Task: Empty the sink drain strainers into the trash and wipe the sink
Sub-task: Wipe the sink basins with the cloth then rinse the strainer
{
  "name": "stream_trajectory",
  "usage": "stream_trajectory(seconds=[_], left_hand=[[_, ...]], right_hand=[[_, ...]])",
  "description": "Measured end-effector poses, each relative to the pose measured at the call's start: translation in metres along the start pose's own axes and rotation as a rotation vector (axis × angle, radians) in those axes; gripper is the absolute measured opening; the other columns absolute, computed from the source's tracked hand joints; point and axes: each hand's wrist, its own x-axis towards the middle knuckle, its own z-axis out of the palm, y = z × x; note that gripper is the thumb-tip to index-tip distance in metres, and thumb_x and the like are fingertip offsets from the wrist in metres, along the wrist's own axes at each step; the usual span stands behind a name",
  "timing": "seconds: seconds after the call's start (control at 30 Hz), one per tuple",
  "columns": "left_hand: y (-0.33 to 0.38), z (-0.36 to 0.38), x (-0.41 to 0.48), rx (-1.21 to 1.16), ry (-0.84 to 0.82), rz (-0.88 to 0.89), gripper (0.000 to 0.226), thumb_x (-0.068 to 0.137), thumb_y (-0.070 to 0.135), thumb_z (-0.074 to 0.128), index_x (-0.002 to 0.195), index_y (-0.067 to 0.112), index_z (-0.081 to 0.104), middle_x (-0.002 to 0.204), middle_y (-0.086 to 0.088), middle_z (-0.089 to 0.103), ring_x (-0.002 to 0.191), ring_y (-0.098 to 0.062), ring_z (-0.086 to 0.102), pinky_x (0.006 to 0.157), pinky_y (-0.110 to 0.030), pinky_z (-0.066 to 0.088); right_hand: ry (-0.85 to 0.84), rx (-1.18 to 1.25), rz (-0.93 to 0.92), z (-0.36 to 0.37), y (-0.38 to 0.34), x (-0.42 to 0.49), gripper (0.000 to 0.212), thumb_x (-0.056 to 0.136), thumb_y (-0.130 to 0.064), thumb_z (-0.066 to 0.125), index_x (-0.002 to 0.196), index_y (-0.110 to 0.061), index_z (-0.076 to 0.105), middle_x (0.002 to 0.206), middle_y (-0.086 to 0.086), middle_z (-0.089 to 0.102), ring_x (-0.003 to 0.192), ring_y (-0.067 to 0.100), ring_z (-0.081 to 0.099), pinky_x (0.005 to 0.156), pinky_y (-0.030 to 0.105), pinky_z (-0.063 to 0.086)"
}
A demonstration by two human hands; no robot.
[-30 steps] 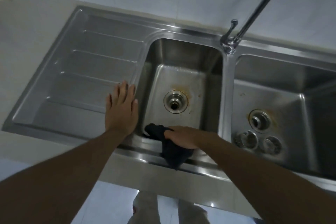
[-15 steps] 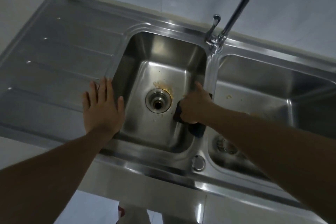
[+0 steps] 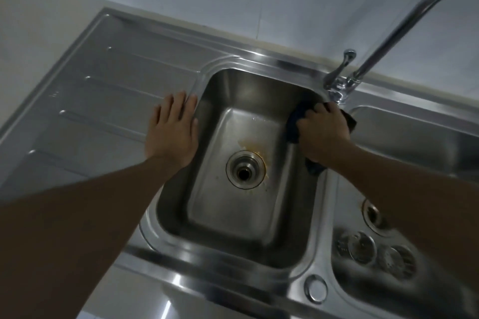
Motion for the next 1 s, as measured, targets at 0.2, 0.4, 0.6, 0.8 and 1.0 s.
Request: stream_trajectory(seconds=[0.2, 0.4, 0.6, 0.8, 1.0], left_hand=[[-0.002, 0.005, 0.004, 0.009, 0.005, -0.004, 0.058, 0.106, 0.039, 0.016, 0.161, 0.023, 0.006, 0.169, -0.004, 0.006, 0.156, -0.029, 0.004, 0.124, -0.049, 0.013], [-0.002, 0.004, 0.004, 0.016, 0.0, -0.003, 0.058, 0.106, 0.039, 0.016, 0.161, 0.024, 0.003, 0.169, -0.003, 0.001, 0.156, -0.027, 0.0, 0.125, -0.049, 0.012], [-0.001, 0.008, 0.006, 0.03, -0.005, -0.014, 0.058, 0.106, 0.04, 0.016, 0.161, 0.023, 0.005, 0.169, -0.003, 0.003, 0.156, -0.028, 0.002, 0.124, -0.05, 0.014], [-0.003, 0.006, 0.006, 0.054, -0.025, -0.017, 0.059, 0.106, 0.042, 0.014, 0.161, 0.024, 0.002, 0.169, -0.002, 0.0, 0.156, -0.026, -0.001, 0.124, -0.049, 0.013], [0.0, 0.004, 0.006, 0.06, -0.014, -0.018, 0.06, 0.105, 0.042, 0.017, 0.161, 0.023, 0.005, 0.169, -0.002, 0.004, 0.156, -0.027, 0.003, 0.123, -0.049, 0.016]], right_hand=[[0.285, 0.597, 0.156, 0.006, -0.005, 0.019, 0.034, 0.09, -0.03, 0.054, 0.123, -0.031, 0.065, 0.119, 0.004, 0.065, 0.117, 0.033, 0.051, 0.099, 0.049, 0.035], [0.813, 1.112, 0.046, -0.053, -0.019, 0.072, 0.05, 0.08, -0.001, 0.052, 0.128, -0.007, 0.062, 0.122, 0.017, 0.059, 0.114, 0.032, 0.052, 0.101, 0.036, 0.038], [0.57, 0.623, -0.193, -0.055, -0.024, 0.131, 0.057, 0.093, -0.007, 0.052, 0.148, -0.022, 0.046, 0.151, 0.014, 0.042, 0.138, 0.032, 0.038, 0.11, 0.048, 0.032], [0.574, 0.522, 0.167, 0.023, -0.016, 0.087, 0.073, 0.092, -0.025, 0.065, 0.154, -0.026, 0.027, 0.155, 0.018, 0.031, 0.143, 0.041, 0.026, 0.113, 0.056, 0.027], [0.492, 0.482, 0.131, 0.007, -0.03, 0.102, 0.101, 0.074, -0.014, 0.076, 0.154, -0.036, 0.019, 0.156, 0.014, 0.026, 0.142, 0.044, 0.019, 0.109, 0.061, 0.025]])
